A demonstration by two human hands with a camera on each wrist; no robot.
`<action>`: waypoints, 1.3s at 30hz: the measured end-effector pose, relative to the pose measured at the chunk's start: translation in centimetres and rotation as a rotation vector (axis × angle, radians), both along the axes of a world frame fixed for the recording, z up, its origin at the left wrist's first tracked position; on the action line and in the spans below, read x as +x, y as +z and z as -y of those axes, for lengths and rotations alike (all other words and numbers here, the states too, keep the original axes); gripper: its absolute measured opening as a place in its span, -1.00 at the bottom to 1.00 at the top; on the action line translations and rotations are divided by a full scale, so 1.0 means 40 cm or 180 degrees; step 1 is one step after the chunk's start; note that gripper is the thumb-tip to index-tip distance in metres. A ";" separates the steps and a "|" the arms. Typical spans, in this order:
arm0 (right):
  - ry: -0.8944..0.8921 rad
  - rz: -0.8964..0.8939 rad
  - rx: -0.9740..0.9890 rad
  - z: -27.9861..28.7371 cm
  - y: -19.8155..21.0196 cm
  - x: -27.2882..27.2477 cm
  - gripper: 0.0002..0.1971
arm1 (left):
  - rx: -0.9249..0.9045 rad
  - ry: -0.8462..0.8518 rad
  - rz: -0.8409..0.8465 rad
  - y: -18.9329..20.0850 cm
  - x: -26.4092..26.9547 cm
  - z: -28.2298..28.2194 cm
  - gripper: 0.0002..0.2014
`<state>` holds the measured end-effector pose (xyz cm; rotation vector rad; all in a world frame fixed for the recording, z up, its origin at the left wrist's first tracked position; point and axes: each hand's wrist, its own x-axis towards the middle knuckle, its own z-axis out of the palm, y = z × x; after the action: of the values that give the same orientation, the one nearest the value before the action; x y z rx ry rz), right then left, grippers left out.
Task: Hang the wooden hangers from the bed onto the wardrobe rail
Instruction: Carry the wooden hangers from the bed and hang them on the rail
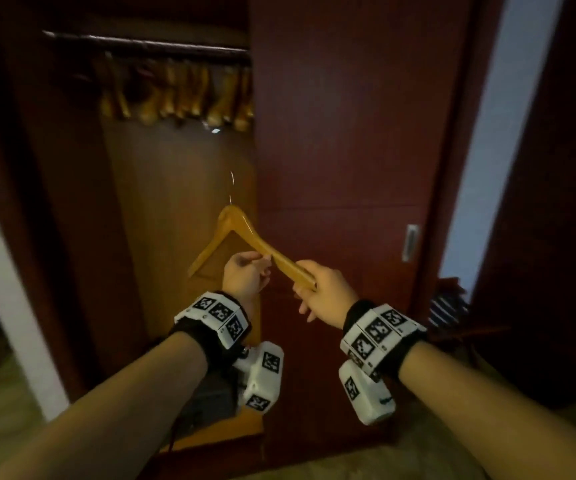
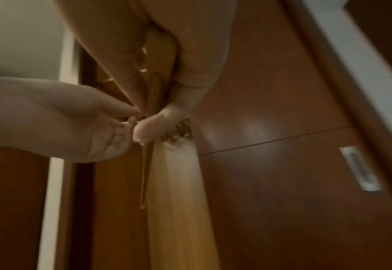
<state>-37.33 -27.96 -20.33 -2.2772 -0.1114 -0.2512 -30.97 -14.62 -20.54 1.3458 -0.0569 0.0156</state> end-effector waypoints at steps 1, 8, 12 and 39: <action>0.0041 0.0090 0.0019 -0.041 0.008 0.052 -0.57 | 0.0024 0.0043 0.0038 0.009 0.040 -0.050 -0.87; 0.0348 0.0463 0.0090 -0.224 0.064 0.436 -0.50 | -0.0010 0.0520 0.0307 0.079 0.333 -0.285 -0.79; 0.0412 0.0580 0.0053 -0.291 0.111 0.650 -0.48 | 0.0027 0.0877 0.0415 0.128 0.498 -0.396 -0.87; 0.0639 0.1305 -0.0730 -0.617 0.263 1.167 -0.46 | -0.0593 0.2119 0.1320 0.377 1.331 -0.808 -0.39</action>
<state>9.35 -3.28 -9.81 -2.3870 -0.6047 -0.6228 22.27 17.69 -5.45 1.1059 0.0448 0.8421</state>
